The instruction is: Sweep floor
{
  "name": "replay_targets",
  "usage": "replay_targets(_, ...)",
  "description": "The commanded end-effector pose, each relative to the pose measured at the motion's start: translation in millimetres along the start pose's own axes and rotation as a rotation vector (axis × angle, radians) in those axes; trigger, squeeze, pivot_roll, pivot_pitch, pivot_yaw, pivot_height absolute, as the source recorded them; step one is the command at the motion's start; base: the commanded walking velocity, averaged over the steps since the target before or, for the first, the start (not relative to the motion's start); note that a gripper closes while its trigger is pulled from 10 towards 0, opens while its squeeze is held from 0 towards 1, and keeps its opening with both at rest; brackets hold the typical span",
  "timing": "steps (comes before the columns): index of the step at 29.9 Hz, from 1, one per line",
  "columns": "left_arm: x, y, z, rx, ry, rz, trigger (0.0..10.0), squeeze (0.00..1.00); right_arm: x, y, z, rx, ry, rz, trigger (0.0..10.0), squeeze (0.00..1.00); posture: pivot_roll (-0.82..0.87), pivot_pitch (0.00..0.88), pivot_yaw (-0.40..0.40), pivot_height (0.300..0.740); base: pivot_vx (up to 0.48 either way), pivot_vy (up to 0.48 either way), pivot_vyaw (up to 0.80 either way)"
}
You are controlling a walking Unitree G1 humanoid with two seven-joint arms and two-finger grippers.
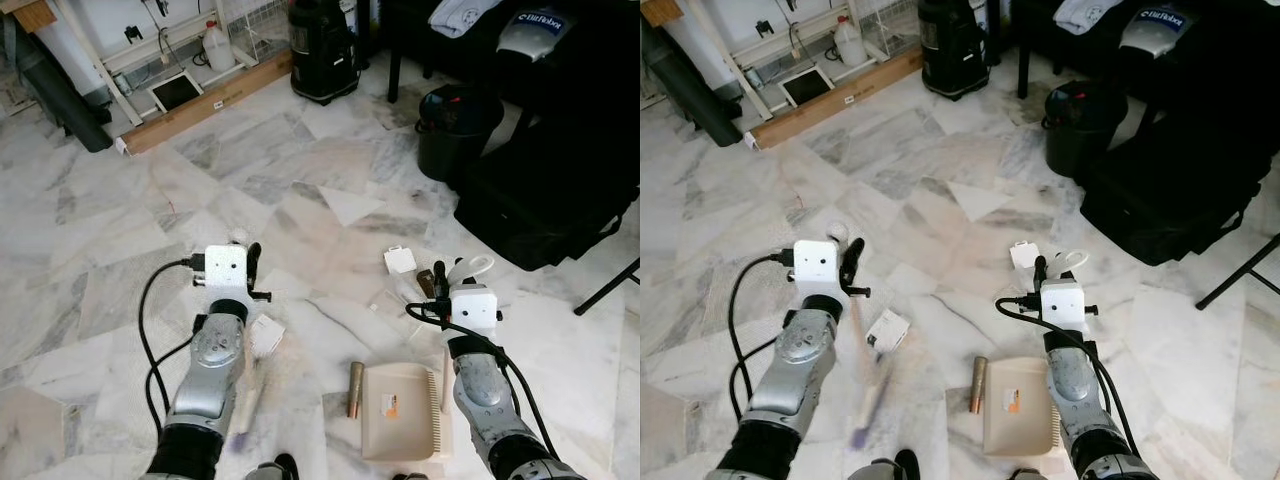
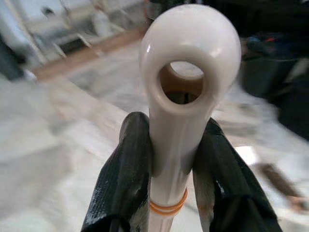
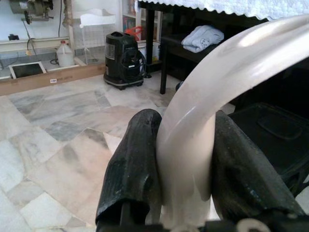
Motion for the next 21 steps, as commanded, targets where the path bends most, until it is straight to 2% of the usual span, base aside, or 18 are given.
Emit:
replay_targets(1,-13.5,-16.4,-6.9,0.061,-0.059,-0.123,10.0,0.0,11.9,-36.7,-27.5,0.163,0.075,-0.034,10.0,0.0,0.08,0.256,0.136,0.74,0.0,0.0,0.0)
replay_targets(4,-18.0,-18.5,-8.8,0.064,-0.062,-0.129,10.0,0.0,10.5,-37.1,-28.4,0.161,0.074,-0.037,10.0,0.0,0.08,0.26,0.135,0.74,0.0,0.0,0.0)
replay_targets(7,-32.5,-22.3,-12.5,0.073,-0.09,-0.169,10.0,0.0,7.6,-40.1,-31.8,0.169,0.072,-0.046,10.0,0.0,0.09,0.269,0.133,0.74,0.0,0.0,0.0)
replay_targets(10,-38.4,-23.6,-14.1,0.083,-0.113,-0.19,10.0,0.0,6.7,-41.3,-33.2,0.173,0.071,-0.048,10.0,0.0,0.1,0.272,0.132,0.74,0.0,0.0,0.0)
replay_targets(13,-47.1,-23.7,-16.2,0.097,-0.151,-0.276,10.0,0.0,5.9,-42.6,-34.1,0.179,0.069,-0.052,10.0,0.0,0.09,0.271,0.13,0.74,0.0,0.0,0.0)
replay_targets(21,-45.8,-15.1,-11.3,0.08,-0.137,-0.381,10.0,0.0,3.5,-40.3,-30.3,0.172,0.058,-0.061,10.0,0.0,0.09,0.267,0.13,0.74,0.0,0.0,0.0)
Point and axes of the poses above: a point about 5 cm out from each wrist's last joint towards the gripper, its own z axis pointing out of the wrist towards the gripper, its own y axis along the axis of the wrist's last joint, x = y × z, the point moved 4 cm from there along z, pointing out of the wrist towards the gripper, and after that the axes turned 1 degree about -z, right-handed, at the moved point
